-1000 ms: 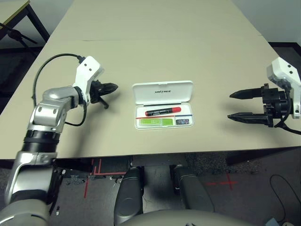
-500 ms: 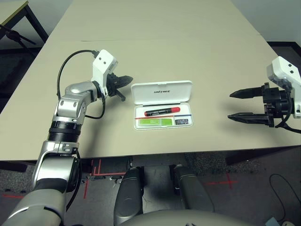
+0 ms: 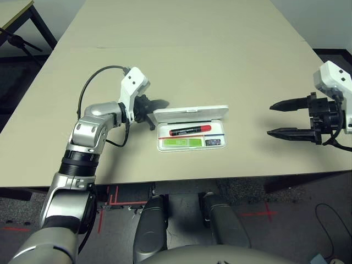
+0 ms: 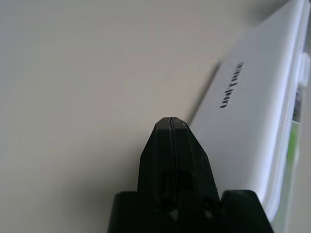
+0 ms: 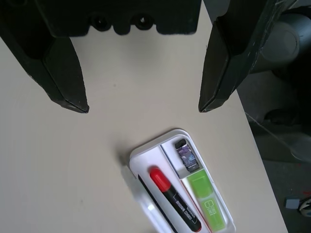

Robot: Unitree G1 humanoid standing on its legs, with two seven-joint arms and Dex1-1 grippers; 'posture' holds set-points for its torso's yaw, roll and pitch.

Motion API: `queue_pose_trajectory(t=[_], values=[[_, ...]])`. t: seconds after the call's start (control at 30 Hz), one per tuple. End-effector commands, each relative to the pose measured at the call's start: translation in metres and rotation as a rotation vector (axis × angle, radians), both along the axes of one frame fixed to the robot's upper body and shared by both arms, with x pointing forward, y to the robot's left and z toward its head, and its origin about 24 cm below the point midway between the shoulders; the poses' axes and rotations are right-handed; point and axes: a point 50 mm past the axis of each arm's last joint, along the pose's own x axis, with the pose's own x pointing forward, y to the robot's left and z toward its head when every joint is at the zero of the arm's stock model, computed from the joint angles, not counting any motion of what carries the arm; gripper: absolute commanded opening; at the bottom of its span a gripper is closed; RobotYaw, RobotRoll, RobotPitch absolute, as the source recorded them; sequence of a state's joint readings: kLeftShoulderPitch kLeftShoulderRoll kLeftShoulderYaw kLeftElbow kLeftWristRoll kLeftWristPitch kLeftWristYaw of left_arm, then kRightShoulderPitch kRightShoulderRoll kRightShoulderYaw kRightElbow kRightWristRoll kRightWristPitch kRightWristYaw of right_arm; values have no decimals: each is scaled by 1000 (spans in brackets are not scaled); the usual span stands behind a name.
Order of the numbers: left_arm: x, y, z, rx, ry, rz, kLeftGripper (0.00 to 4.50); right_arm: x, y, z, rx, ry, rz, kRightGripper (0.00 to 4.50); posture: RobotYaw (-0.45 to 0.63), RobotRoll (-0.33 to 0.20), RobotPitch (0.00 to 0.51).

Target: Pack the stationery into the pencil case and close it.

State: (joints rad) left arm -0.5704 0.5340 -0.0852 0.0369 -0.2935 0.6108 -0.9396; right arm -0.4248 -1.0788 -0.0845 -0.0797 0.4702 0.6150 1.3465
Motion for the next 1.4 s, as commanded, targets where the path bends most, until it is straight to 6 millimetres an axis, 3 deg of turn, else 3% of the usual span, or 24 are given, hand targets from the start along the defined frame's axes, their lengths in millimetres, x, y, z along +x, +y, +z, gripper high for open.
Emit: queue_pose_trajectory(t=[0.03, 0.37, 1.07, 1.23, 1.4], values=[[-15, -6, -4, 24, 39, -105, 43, 0, 3, -2, -23, 18, 29, 4500, -77, 0, 157], [-31, -15, -15, 77, 79, -217, 43, 1, 3, -11, -65, 46, 46, 4500, -77, 0, 150], [-34, -14, -47, 290, 81, -289, 43, 4, 7, -21, -96, 61, 70, 4500, -78, 0, 157], [-33, -15, -45, 250, 61, -284, 43, 5, 10, -24, -85, 62, 77, 4500, -78, 0, 160], [-26, -15, -25, 89, -44, -200, 43, 10, 13, -25, -36, 12, 54, 4500, -78, 0, 160]])
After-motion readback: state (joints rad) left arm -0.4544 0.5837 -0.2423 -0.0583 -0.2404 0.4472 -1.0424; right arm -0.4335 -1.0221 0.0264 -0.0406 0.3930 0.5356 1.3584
